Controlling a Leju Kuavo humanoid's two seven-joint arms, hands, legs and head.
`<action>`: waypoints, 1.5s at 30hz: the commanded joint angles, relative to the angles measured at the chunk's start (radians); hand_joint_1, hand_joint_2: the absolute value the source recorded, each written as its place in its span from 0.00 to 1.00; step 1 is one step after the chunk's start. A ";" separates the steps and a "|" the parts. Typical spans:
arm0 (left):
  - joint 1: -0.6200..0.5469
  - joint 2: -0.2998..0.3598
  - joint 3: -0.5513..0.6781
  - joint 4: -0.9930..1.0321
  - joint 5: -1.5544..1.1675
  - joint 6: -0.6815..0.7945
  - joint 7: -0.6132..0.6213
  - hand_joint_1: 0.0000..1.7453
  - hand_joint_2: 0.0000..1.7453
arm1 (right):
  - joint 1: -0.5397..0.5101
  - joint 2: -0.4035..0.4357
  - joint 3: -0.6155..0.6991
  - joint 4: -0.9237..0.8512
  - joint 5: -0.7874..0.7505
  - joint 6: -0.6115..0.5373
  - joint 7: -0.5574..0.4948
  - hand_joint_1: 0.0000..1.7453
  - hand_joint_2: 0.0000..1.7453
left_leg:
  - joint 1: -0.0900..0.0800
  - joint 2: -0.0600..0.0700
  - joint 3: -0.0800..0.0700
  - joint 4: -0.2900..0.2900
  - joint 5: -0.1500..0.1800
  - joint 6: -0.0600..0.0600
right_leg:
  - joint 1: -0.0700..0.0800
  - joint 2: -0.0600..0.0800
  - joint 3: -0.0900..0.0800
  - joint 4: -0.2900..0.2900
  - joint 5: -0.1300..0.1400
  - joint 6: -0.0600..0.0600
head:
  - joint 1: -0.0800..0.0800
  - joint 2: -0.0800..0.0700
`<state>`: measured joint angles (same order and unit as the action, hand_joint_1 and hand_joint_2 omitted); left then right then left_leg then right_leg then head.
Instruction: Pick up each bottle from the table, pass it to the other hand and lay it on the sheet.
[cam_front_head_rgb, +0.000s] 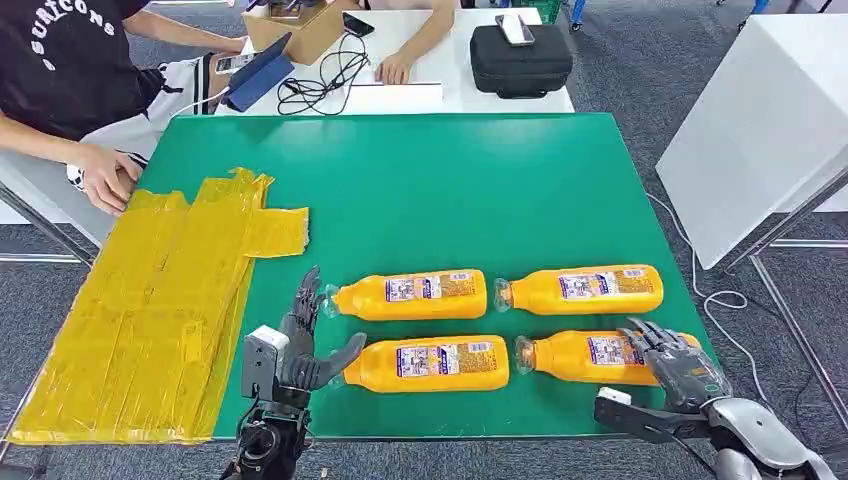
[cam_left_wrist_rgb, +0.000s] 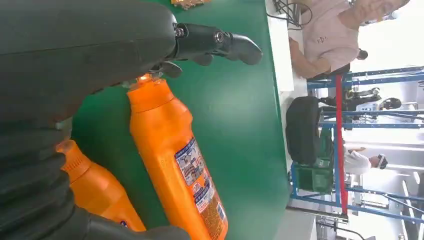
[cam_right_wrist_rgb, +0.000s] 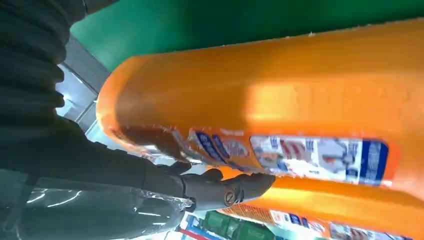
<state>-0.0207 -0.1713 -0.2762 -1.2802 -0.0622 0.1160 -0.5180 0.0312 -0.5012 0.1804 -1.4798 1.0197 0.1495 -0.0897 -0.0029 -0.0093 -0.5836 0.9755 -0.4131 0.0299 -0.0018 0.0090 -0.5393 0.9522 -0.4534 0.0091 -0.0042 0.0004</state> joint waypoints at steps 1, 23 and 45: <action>-0.024 0.010 -0.013 0.083 0.011 0.006 0.002 0.00 1.00 | -0.088 0.005 0.031 0.172 -0.010 0.023 0.018 0.00 1.00 | 0.002 0.002 0.005 -0.001 -0.002 -0.002 | 0.001 0.000 0.006 -0.003 0.000 0.000 | 0.000 0.000; -0.032 0.011 -0.017 0.079 0.008 0.014 0.004 0.00 1.00 | -0.162 0.043 0.060 0.291 -0.012 0.011 0.015 0.97 1.00 | 0.002 0.002 0.010 -0.001 -0.001 -0.002 | 0.003 0.001 0.011 -0.004 0.000 0.001 | 0.000 0.000; -0.025 0.020 -0.026 0.083 0.013 0.016 -0.004 0.00 1.00 | -0.087 0.063 0.002 0.216 -0.023 -0.053 -0.032 1.00 1.00 | 0.003 0.000 0.012 0.000 -0.002 -0.002 | 0.002 -0.002 0.013 -0.004 -0.001 0.001 | 0.000 0.000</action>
<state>-0.0250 -0.1713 -0.2773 -1.2474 -0.0507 0.1343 -0.5184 -0.0974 -0.4757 0.2087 -1.2608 1.0040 0.1186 -0.0961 -0.0026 -0.0084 -0.5765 0.9761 -0.4134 0.0306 -0.0014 0.0099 -0.5329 0.9521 -0.4531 0.0100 -0.0042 0.0004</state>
